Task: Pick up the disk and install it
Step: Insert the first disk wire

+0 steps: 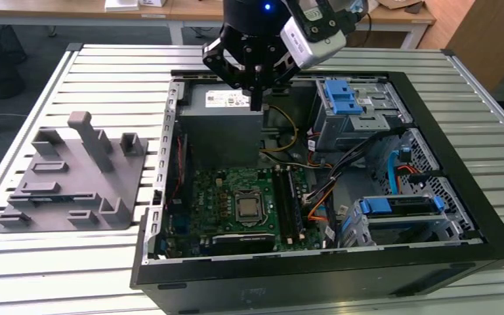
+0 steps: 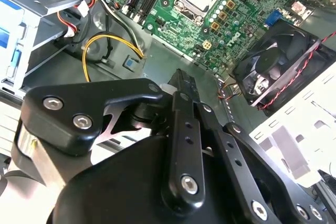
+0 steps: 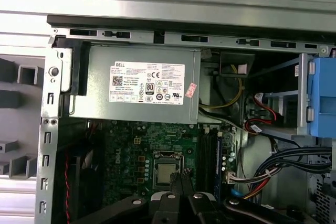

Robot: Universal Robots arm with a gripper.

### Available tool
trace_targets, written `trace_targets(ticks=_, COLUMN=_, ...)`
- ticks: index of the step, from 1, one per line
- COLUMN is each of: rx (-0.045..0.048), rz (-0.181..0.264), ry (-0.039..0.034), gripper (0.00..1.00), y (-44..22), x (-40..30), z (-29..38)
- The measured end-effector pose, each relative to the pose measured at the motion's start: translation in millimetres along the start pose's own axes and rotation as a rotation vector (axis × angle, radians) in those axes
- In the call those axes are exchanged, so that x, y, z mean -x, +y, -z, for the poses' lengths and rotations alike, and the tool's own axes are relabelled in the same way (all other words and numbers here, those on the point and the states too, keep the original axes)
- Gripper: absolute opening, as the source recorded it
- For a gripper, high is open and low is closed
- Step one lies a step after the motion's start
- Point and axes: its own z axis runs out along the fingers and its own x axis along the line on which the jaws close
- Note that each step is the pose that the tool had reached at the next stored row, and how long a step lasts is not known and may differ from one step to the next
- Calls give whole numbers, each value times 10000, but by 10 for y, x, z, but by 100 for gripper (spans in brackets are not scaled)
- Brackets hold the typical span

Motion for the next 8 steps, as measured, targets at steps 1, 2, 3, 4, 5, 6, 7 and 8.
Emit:
trace_targets(ticks=1, rx=1, rz=0, ry=0, gripper=11, y=0, x=1, z=0)
trace_targets(ticks=2, rx=0, rz=0, ry=0, gripper=11, y=0, x=2, z=0)
trace_targets(ticks=3, rx=0, rz=0, ry=0, gripper=11, y=0, x=2, z=0)
trace_targets(ticks=4, rx=0, rz=0, ry=0, gripper=11, y=0, x=4, z=0)
trace_targets(ticks=5, rx=1, rz=1, ry=0, gripper=11, y=0, x=4, z=0)
trace_targets(ticks=6, rx=0, rz=0, ry=0, gripper=11, y=0, x=4, z=0)
trace_targets(ticks=7, rx=0, rz=0, ry=0, gripper=11, y=0, x=4, z=0)
trace_targets(ticks=8, rx=0, rz=1, ry=0, gripper=11, y=0, x=6, z=0)
